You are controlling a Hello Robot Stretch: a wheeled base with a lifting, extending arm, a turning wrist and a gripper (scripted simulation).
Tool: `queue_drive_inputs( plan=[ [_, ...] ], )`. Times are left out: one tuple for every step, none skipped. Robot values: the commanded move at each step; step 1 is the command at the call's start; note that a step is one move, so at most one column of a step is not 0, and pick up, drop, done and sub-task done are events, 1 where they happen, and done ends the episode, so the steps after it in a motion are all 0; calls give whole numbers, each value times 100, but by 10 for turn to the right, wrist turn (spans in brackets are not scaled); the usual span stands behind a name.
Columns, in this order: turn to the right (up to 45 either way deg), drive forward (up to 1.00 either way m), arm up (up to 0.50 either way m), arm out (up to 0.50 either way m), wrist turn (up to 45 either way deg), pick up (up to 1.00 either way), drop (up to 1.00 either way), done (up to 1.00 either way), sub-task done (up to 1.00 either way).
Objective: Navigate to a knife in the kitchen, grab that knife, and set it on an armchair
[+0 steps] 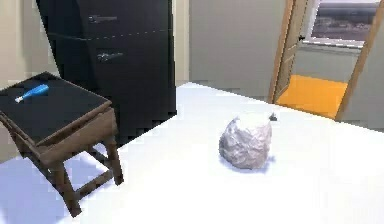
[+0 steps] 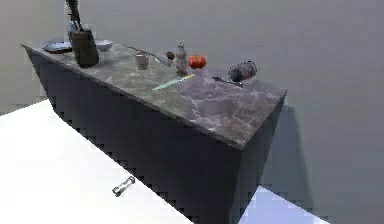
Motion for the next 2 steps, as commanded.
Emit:
queue_drive_inputs(
  plan=[
    [450, 0, 0, 0, 0, 0, 0, 0, 0],
    [270, 0, 0, 0, 0, 0, 0, 0, 0]
  ],
)
